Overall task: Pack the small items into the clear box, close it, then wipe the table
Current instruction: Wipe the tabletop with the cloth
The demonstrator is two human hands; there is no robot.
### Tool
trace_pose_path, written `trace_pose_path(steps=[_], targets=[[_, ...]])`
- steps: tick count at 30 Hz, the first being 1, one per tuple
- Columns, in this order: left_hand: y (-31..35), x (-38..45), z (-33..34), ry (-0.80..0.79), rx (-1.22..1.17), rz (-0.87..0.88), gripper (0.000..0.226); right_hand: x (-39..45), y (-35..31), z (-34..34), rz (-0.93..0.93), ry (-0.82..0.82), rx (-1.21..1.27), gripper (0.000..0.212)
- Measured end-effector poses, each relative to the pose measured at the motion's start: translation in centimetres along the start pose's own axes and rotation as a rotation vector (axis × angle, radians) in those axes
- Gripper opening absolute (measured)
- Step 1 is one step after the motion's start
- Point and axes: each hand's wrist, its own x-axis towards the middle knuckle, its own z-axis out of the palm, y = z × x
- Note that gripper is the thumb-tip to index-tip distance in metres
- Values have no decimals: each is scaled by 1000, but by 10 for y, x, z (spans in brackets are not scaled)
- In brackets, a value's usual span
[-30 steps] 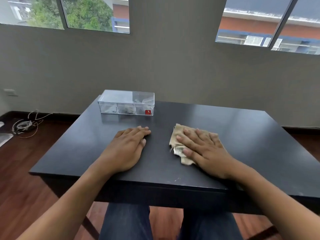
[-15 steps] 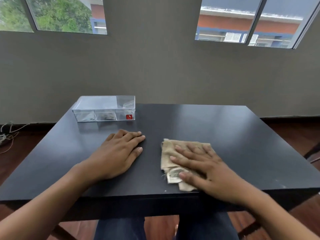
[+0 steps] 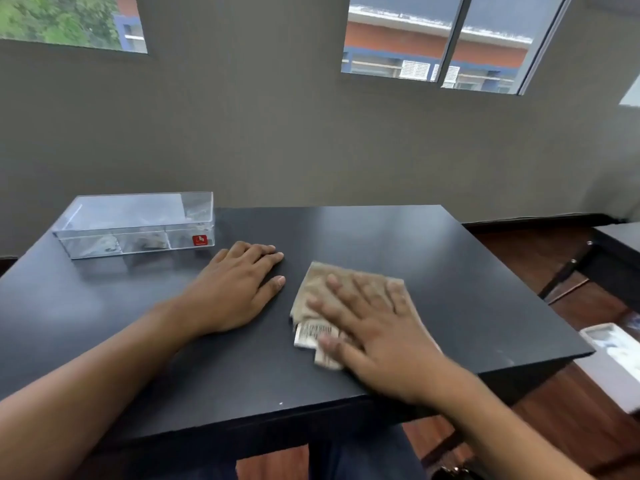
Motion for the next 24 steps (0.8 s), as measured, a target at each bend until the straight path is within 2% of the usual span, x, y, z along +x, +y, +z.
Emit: trace_pose_path(steps=[3,5,7,10,13,16,19,21,24], targets=[[-1,-4,7,47,-79,-17,74,-25,27,-5,-110,20,82,50],[-2,-7,8,60,-109,-20,70,-12,69,-16,26,50,126,45],[-1,-8,7,72,-136,-31,69,6,99,-24,250,24,108,42],[0,-9,8,93,-155,-37,69,21,97,-17,403,35,15,55],[1,-9,7,103,-164,-40,68,11,30,0,312,44,19,74],[5,-10,5,123,-181,-31,62,-15,-44,18,53,64,16,63],[5,-13,4,166,-206,-25,49,-31,-44,19,-85,96,17,56],[4,-17,4,199,-218,-32,43,-32,-9,11,-24,89,45,57],[3,-20,6,243,-242,-35,33,-21,30,-2,168,50,90,59]])
